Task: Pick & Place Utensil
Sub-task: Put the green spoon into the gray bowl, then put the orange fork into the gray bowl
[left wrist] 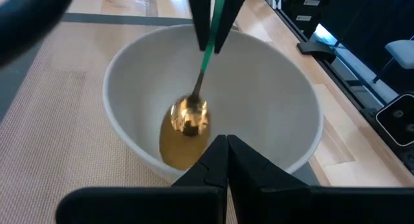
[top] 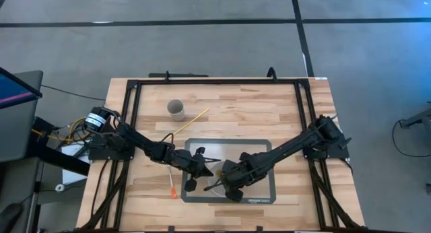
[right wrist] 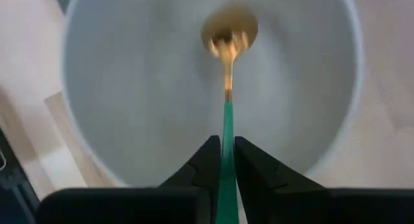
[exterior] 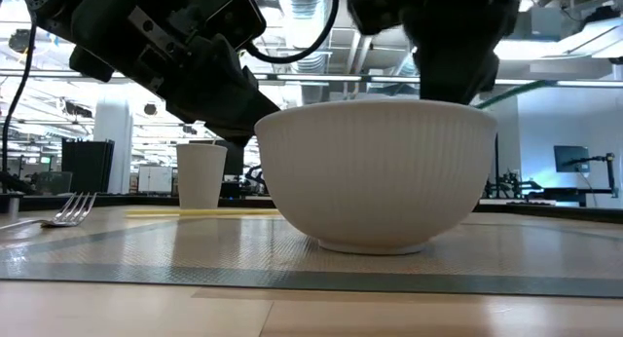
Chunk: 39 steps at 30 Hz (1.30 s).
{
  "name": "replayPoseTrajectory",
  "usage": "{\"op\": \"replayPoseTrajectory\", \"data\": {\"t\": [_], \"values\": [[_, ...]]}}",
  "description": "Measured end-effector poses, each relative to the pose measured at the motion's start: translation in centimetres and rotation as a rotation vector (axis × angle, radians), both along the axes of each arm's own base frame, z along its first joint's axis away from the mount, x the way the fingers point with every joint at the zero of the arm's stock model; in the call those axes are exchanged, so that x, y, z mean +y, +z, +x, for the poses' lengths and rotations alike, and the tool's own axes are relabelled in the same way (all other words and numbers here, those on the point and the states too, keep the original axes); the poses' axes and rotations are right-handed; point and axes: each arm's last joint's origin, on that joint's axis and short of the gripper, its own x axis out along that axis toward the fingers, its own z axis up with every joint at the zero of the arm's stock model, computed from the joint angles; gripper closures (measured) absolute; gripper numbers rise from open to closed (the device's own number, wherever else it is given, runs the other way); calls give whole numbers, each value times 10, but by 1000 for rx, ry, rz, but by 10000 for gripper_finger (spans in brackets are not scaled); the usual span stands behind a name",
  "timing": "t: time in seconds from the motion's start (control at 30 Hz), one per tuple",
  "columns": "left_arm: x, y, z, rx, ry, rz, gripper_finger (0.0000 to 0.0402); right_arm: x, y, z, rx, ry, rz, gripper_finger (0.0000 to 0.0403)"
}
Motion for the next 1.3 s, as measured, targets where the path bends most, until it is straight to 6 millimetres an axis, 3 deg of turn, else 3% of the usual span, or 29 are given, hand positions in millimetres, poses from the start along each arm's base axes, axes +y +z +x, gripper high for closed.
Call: {"op": "replayPoseTrajectory", "data": {"t": [0.8, 1.07, 1.3], "values": [[0, 2, 0, -8, 1, -2, 398, -24, 2, 8, 19, 15, 9, 347], [3, 38, -6, -148, -28, 29, 377, -28, 28, 11, 45, 69, -46, 347], [11, 75, -28, -147, -5, 15, 328, -26, 65, 3, 43, 146, -299, 347]]}}
